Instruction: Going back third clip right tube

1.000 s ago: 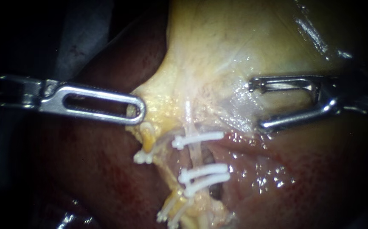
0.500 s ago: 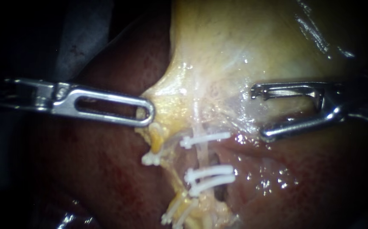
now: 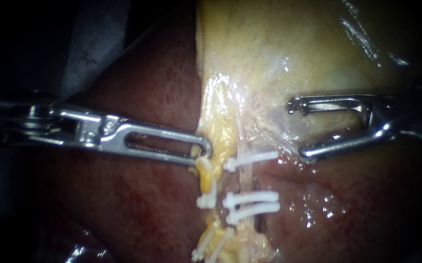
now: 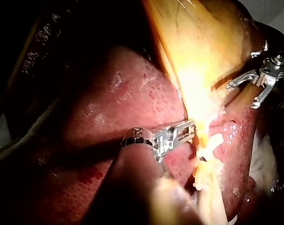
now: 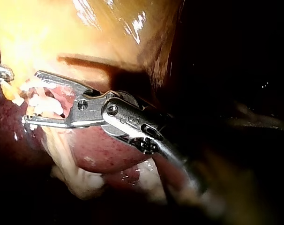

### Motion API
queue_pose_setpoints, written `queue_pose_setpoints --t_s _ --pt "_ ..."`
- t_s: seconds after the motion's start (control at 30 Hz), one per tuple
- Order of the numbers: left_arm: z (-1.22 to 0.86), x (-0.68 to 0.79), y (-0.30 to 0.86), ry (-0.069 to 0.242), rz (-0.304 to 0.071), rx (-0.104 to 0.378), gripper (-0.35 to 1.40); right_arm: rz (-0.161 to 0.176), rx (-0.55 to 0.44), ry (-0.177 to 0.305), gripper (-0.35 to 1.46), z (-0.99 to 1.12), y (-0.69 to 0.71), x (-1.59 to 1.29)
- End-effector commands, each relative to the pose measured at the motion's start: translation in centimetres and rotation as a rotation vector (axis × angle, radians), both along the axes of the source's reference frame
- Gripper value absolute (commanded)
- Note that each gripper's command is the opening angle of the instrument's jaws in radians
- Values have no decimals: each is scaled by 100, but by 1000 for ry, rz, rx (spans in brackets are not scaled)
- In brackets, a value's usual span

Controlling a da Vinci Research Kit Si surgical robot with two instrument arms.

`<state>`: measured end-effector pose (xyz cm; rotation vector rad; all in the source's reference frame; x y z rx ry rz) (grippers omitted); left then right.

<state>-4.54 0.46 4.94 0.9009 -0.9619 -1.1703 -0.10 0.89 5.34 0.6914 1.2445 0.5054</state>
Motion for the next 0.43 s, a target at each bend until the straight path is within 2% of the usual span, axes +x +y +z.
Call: queue_pose_setpoints --t_s 0.03,0.43 --pt "0 0 0 1 0 1 -35 0 0 0 60 0 0 0" --pt "0 0 0 1 0 1 -35 1 0 0 60 0 0 0"
